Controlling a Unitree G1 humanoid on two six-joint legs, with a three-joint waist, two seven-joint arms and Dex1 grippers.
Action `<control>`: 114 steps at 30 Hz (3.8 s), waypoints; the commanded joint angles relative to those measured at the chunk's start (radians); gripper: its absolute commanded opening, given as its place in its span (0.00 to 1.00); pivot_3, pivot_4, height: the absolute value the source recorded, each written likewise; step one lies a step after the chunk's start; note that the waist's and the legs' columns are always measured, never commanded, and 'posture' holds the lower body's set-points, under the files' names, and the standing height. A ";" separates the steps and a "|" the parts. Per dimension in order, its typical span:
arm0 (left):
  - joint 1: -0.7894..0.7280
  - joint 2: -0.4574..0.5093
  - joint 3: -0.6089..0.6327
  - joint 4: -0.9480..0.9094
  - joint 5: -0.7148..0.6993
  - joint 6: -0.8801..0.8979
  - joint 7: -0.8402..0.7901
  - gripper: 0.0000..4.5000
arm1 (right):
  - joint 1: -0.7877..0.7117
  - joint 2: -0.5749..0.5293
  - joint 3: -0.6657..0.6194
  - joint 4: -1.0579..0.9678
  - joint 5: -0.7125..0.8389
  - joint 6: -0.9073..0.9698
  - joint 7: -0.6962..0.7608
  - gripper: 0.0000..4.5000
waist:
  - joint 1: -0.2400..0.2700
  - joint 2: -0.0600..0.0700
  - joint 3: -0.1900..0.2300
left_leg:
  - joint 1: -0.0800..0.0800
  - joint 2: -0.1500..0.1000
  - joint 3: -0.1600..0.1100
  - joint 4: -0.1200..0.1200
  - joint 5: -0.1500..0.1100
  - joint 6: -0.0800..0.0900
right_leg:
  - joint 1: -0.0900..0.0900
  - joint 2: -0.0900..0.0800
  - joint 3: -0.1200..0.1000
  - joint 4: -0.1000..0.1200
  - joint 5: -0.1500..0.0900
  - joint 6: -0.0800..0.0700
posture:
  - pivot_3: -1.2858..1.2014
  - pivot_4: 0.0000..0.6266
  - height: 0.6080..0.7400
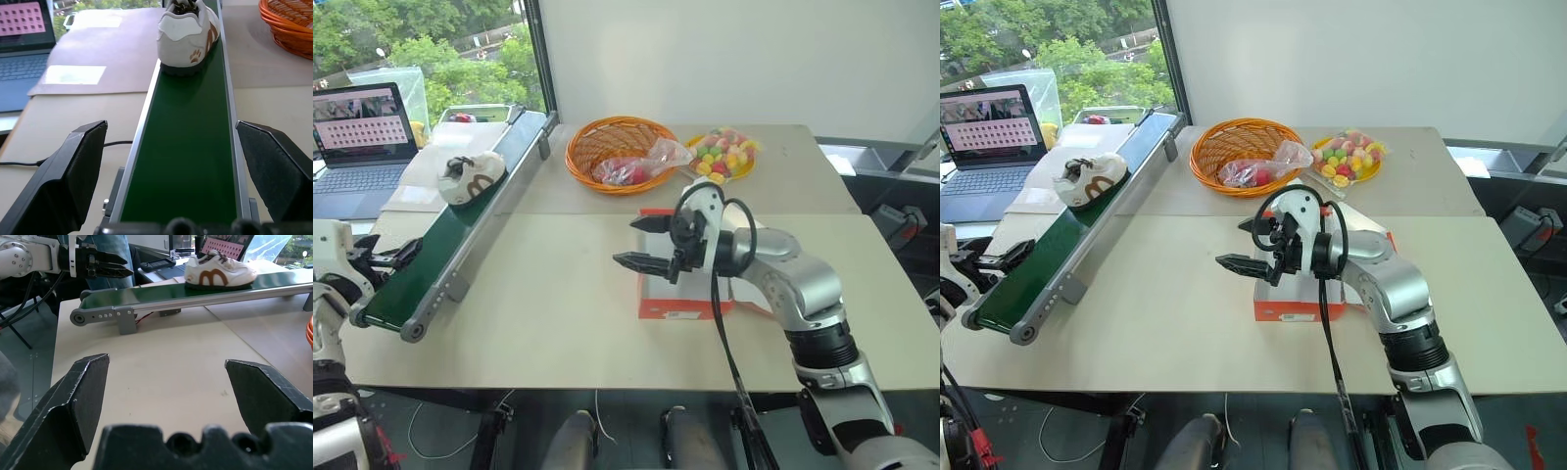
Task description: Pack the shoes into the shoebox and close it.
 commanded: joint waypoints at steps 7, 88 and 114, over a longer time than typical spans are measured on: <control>-0.176 0.090 -0.073 0.298 0.072 -0.126 -0.070 1.00 | 0.033 -0.017 -0.040 -0.093 0.037 0.033 -0.032 0.99 | -0.003 -0.002 0.000 | -0.001 0.000 0.000 0.000 0.000 0.000 | -0.002 0.000 0.000 0.001 0.000 0.000 | 0.52 0.24 1.00; -0.018 -0.757 -0.531 -1.150 -0.194 0.597 0.527 0.47 | 0.008 0.307 -0.406 0.028 0.565 0.103 -0.746 0.54 | -0.002 -0.009 -0.003 | -0.008 0.002 0.005 0.002 0.002 -0.002 | -0.009 0.003 0.006 0.001 0.006 -0.004 | 0.52 0.24 1.00; 0.118 -0.329 -0.466 -1.255 -0.308 0.634 0.242 1.00 | -0.177 -0.055 -0.291 0.208 0.243 0.398 -0.784 0.09 | 0.003 -0.007 -0.003 | -0.008 0.003 0.006 0.001 0.002 -0.001 | -0.009 0.003 0.006 0.000 0.006 -0.004 | 0.52 0.24 1.00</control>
